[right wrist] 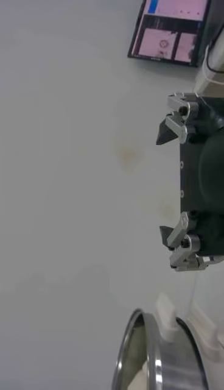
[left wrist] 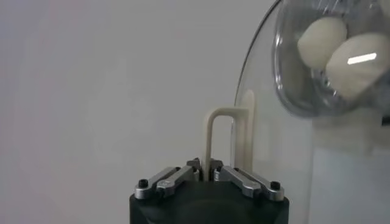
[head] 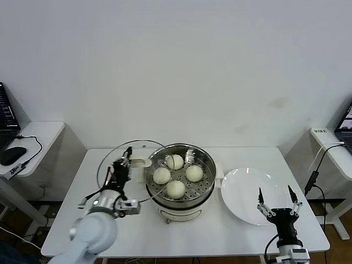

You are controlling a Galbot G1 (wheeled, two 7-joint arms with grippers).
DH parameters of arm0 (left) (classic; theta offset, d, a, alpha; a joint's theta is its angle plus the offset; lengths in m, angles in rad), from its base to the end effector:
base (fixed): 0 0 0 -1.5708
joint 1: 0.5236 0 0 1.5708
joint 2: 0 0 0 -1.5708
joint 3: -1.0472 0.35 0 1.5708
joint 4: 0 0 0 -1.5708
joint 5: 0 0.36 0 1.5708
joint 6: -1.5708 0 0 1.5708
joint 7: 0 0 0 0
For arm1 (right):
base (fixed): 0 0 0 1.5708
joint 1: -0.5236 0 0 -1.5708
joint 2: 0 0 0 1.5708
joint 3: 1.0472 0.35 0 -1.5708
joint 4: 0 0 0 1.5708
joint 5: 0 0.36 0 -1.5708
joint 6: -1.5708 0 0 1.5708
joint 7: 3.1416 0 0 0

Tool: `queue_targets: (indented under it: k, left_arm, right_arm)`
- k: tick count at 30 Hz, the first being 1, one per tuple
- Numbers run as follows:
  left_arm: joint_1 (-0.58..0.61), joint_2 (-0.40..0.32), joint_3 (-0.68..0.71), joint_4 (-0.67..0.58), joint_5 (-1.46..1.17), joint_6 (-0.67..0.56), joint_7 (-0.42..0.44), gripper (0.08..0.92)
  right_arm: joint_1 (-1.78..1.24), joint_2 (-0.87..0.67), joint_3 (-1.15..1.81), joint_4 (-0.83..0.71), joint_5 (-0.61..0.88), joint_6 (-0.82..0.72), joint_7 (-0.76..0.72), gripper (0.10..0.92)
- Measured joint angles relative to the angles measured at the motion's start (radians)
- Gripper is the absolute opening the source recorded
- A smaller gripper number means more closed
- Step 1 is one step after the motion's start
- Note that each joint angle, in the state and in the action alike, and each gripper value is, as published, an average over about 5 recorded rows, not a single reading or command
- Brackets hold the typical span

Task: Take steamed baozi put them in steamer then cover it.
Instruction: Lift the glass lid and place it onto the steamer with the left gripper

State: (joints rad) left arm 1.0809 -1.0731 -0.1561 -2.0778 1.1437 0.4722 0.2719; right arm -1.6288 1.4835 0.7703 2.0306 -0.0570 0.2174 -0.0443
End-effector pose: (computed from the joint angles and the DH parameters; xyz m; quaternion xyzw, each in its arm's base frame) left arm 0.2865 -0.0157 -0.2177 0.0426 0.7342 0.6773 0.0183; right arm 0.1611 -0.0951 -0.3245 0.0473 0.9884 -0.1363 0.0470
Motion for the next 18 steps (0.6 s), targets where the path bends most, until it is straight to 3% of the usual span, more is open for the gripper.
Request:
queue_targets:
  k: [18]
  left_arm:
    - [-0.153, -0.262, 0.206, 0.149, 0.212, 0.069, 0.081, 0.156]
  right_arm:
    - [0.007, 0.013, -0.026, -0.028, -0.031, 0.011, 0.01, 0.823]
